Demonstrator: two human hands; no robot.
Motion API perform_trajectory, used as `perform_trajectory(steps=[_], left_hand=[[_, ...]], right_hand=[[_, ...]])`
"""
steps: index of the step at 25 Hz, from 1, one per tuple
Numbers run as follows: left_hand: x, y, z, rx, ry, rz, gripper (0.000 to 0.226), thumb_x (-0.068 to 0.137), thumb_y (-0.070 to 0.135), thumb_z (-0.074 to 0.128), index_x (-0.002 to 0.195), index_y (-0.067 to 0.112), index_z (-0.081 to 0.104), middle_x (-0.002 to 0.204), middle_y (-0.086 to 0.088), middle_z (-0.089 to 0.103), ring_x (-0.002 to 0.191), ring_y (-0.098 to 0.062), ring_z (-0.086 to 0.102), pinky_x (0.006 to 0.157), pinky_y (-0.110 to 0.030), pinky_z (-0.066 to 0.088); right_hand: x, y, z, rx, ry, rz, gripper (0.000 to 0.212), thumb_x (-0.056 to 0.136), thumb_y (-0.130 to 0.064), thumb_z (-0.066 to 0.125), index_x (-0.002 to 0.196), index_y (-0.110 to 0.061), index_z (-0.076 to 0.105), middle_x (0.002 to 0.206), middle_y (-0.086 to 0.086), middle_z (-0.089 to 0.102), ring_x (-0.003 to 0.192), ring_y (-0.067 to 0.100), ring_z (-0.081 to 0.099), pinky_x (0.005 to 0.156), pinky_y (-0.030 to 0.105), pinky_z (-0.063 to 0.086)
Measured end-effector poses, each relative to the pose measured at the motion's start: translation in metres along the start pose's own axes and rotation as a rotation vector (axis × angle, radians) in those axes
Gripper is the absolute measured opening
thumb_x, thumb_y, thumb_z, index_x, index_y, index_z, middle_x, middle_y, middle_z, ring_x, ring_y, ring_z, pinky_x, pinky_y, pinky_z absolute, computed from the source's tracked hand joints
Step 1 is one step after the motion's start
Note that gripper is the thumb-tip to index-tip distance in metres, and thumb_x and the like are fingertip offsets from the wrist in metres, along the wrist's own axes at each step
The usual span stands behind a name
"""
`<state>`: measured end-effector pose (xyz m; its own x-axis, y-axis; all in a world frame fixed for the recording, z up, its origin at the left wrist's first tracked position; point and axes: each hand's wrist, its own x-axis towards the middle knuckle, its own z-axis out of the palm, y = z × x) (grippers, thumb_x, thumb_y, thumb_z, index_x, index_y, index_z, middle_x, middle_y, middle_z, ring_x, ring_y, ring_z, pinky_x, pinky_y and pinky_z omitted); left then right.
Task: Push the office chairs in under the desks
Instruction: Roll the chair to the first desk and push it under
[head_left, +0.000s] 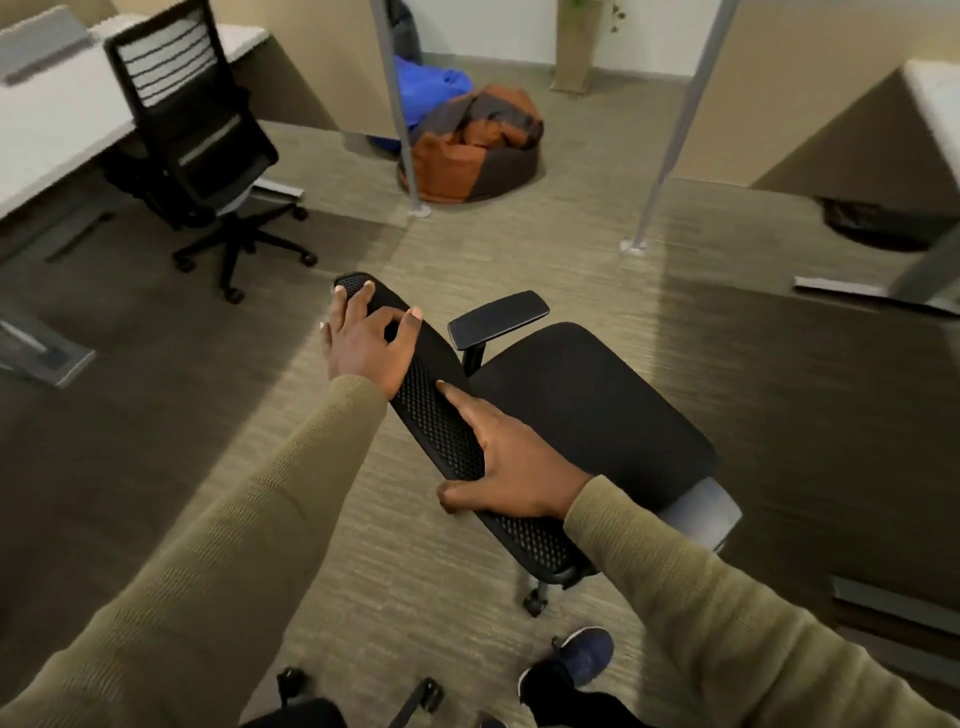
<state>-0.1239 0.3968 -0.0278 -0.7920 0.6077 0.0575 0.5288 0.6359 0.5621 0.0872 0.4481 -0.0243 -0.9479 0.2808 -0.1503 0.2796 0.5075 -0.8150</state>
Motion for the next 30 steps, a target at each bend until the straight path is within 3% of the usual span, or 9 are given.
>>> perform_trajectory(steps=[10,14,16,18,21,24,26,28,30], left_hand=[[0.103,0.142,0.11,0.042,-0.085,0.112,0.04,0.098,0.056,0.044,0.108,0.029,0.071,0.165,0.001,0.025,0.154,-0.019,0.001,0.124,-0.048,0.0],[0.14,0.206,0.155,0.147,-0.135,0.233,0.047,0.097,0.059,0.04,0.103,0.026,0.073,0.163,-0.005,0.028,0.154,-0.023,0.002,0.122,-0.05,-0.009],[0.159,0.236,0.177,0.234,-0.173,0.417,0.057,0.097,0.061,0.035,0.097,0.022,0.076,0.152,-0.006,0.046,0.152,-0.024,0.014,0.121,-0.05,-0.01],[0.18,0.267,0.196,0.274,-0.233,0.644,0.069,0.093,0.065,0.023,0.09,0.021,0.076,0.123,-0.005,0.067,0.137,-0.024,0.041,0.122,-0.051,0.002],[0.212,0.302,0.223,0.299,-0.282,0.908,0.07,0.09,0.067,0.019,0.087,0.021,0.073,0.097,0.0,0.068,0.108,-0.023,0.058,0.117,-0.048,0.02],[0.24,0.342,0.254,0.281,-0.292,1.059,0.067,0.092,0.065,0.022,0.09,0.019,0.07,0.093,-0.002,0.067,0.102,-0.026,0.059,0.111,-0.047,0.026],[0.252,0.371,0.272,0.303,-0.311,1.096,0.068,0.093,0.065,0.023,0.091,0.017,0.071,0.094,-0.004,0.067,0.102,-0.027,0.059,0.109,-0.047,0.027],[0.264,0.399,0.289,0.342,-0.342,1.117,0.073,0.093,0.067,0.019,0.093,0.016,0.072,0.098,-0.005,0.068,0.105,-0.028,0.058,0.11,-0.049,0.027],[0.275,0.423,0.306,0.357,-0.373,1.133,0.079,0.091,0.07,0.015,0.097,0.015,0.072,0.101,-0.006,0.068,0.106,-0.028,0.058,0.111,-0.052,0.028]], right_hand=[[0.021,0.107,-0.155,0.054,0.076,0.072,0.108,0.072,-0.035,0.082,0.157,-0.033,0.015,0.157,-0.006,0.033,0.136,0.009,0.039,0.112,0.033,0.037],[0.02,0.144,-0.222,0.154,0.063,0.172,0.106,0.073,-0.024,0.08,0.155,-0.04,0.016,0.139,-0.009,0.05,0.11,0.003,0.056,0.094,0.029,0.047],[0.019,0.162,-0.255,0.191,0.047,0.237,0.105,0.073,-0.023,0.078,0.153,-0.047,0.015,0.133,-0.003,0.055,0.107,0.013,0.062,0.094,0.038,0.052],[0.019,0.18,-0.291,0.19,0.056,0.306,0.104,0.071,-0.026,0.077,0.151,-0.054,0.015,0.137,0.004,0.053,0.114,0.024,0.061,0.099,0.048,0.051],[0.017,0.2,-0.338,0.157,0.097,0.421,0.103,0.067,-0.034,0.075,0.145,-0.064,0.015,0.136,0.0,0.054,0.113,0.02,0.062,0.099,0.043,0.052],[0.013,0.219,-0.364,-0.032,0.297,0.598,0.091,0.067,-0.053,0.065,0.143,-0.066,0.016,0.128,-0.007,0.059,0.106,0.012,0.062,0.09,0.033,0.052],[0.011,0.233,-0.364,-0.365,0.519,0.743,0.079,0.069,-0.062,0.054,0.143,-0.055,0.028,0.123,-0.009,0.061,0.103,0.015,0.063,0.075,0.03,0.047],[0.015,0.25,-0.361,-0.688,0.77,0.838,0.063,0.074,-0.057,0.057,0.134,-0.039,0.049,0.11,-0.005,0.067,0.094,0.022,0.066,0.065,0.029,0.039],[0.019,0.263,-0.374,-0.826,0.916,0.863,0.045,0.076,-0.05,0.063,0.117,-0.031,0.063,0.093,-0.004,0.068,0.083,0.023,0.067,0.062,0.029,0.036]])
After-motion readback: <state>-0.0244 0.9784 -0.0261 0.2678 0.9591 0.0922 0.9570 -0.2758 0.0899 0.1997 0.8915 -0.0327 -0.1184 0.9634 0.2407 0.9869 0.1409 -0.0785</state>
